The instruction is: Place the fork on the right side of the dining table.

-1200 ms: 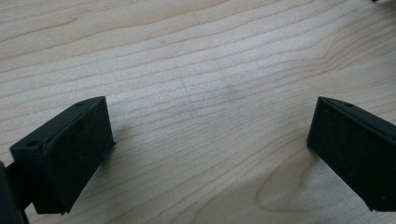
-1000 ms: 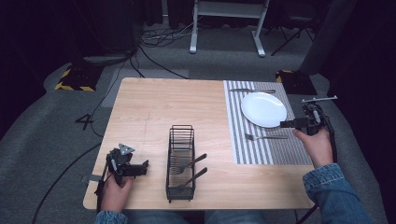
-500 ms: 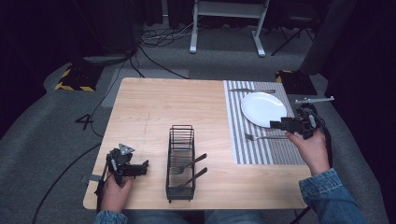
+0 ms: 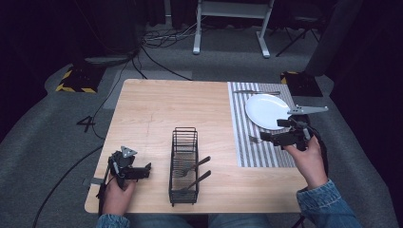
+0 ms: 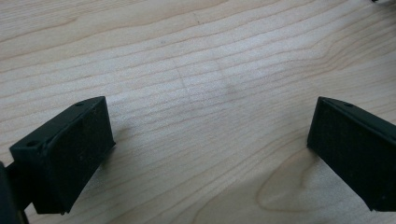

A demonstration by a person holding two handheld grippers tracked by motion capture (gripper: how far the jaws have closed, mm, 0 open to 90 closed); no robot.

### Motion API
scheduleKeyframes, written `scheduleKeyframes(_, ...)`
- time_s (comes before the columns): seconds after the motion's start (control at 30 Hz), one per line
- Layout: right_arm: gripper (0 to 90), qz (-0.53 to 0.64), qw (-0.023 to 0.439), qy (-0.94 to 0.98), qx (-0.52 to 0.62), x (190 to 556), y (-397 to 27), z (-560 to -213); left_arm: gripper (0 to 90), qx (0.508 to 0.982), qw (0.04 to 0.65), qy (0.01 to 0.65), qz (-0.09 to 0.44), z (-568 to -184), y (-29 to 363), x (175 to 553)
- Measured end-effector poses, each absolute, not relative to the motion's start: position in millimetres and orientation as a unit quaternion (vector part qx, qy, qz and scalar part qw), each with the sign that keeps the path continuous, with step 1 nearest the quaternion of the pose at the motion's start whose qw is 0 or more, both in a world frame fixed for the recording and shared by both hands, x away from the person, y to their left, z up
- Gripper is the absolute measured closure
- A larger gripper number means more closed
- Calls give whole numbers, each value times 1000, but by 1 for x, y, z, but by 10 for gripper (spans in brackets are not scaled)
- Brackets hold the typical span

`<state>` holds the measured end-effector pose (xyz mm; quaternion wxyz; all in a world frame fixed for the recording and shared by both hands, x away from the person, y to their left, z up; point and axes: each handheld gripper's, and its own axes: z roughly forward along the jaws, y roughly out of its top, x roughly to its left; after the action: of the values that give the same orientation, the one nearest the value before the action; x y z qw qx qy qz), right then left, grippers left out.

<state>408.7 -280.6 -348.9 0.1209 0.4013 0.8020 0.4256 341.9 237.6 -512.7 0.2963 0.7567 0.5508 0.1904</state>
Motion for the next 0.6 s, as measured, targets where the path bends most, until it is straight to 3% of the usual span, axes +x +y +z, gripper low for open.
scheduleKeyframes(0.23, 0, 434, 105, 811, 378, 393, -256, -354, 3, 757, 297, 551, 190, -513, 238, 342)
scheduleKeyframes(0.33, 0, 440, 77, 821, 354, 383, -240, -357, 3, 757, 296, 551, 190, -513, 238, 342)
scheduleKeyframes(0.6, 0, 422, 83, 846, 316, 361, -209, -361, 3, 757, 296, 551, 190, -513, 238, 342)
